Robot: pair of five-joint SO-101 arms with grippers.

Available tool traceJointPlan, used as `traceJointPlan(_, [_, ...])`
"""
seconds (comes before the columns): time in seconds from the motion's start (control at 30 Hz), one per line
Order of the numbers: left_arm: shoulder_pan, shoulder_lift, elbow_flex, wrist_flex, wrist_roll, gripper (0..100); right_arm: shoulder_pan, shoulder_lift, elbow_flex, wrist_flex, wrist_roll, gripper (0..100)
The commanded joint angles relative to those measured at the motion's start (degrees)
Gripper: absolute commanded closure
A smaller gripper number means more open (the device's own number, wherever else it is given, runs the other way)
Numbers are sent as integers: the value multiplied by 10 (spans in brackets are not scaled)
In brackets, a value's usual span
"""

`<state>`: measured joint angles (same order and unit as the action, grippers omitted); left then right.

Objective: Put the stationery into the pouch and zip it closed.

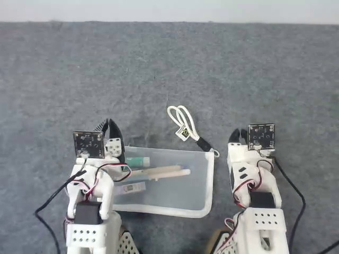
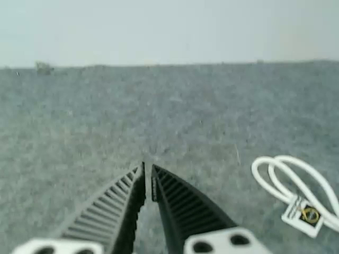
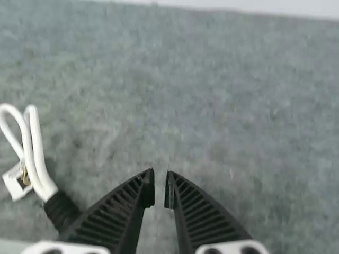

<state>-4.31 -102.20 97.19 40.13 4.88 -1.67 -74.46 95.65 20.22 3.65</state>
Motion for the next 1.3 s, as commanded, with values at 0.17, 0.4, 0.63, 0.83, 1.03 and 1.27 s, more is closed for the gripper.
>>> traceJointPlan(0.17, [-4, -1, -6, 164, -3, 981, 7, -12, 12, 135, -1, 964])
traceJointPlan(0.4, [-4, 1, -5, 214, -3, 983, 7, -12, 12, 138, 0, 964])
traceJointPlan(0.63, [-4, -2, -6, 303, -2, 983, 7, -12, 12, 138, 0, 964])
traceJointPlan(0.83, [-4, -2, -6, 302, -4, 983, 7, -12, 12, 138, 0, 964])
traceJointPlan(1.03, [-4, -2, -6, 302, -4, 983, 7, -12, 12, 138, 0, 964])
traceJointPlan(1.27, [-4, -2, -6, 302, -4, 983, 7, -12, 12, 138, 0, 964])
